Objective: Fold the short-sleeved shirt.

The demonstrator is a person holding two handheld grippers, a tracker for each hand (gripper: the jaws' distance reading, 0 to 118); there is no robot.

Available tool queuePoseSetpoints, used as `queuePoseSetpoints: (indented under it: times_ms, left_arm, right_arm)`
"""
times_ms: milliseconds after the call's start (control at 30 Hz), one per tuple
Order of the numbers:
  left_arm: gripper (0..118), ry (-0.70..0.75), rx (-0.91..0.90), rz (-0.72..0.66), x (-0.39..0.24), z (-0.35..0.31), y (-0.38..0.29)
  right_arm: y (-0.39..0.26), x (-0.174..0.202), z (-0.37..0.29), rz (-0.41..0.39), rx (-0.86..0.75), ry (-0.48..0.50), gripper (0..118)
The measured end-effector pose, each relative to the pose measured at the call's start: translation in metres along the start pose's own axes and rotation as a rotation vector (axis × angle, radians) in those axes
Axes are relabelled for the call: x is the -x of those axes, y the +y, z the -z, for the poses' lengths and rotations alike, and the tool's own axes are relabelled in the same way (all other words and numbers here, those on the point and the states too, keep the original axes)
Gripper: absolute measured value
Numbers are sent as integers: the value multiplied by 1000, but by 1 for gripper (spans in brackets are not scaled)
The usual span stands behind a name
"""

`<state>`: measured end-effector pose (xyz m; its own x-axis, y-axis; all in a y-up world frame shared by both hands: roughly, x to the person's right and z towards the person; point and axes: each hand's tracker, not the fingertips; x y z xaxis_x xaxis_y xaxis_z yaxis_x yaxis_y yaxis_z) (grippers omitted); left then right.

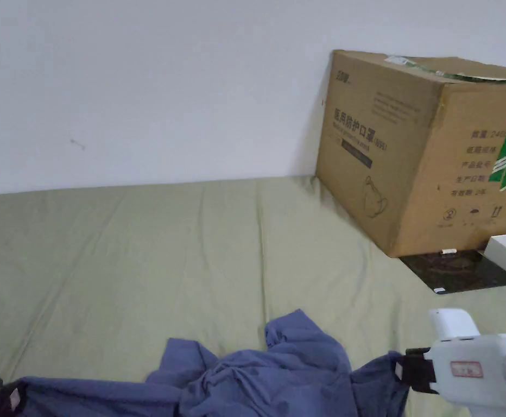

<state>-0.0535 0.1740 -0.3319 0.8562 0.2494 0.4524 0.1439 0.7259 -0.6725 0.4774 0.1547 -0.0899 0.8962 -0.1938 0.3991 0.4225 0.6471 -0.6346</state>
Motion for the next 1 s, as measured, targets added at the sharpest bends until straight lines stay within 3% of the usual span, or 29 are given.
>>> queuePoseSetpoints:
  times_ms: [133,367,600,1000]
  left_arm:
    - [1,38,-123,-8,24,-39,64]
    - [1,25,-296,62,19,-102,166]
    - [1,50,-388,80,15,-128,235]
    - [1,99,-449,-2,28,-99,337]
  right_arm:
    - [55,-3,-52,-5,-118,-2,2]
    - [161,45,-134,-76,-321,46,2]
    - [256,91,-176,-163,-441,-2,2]
    - [385,141,-160,-96,-541,-42,2]
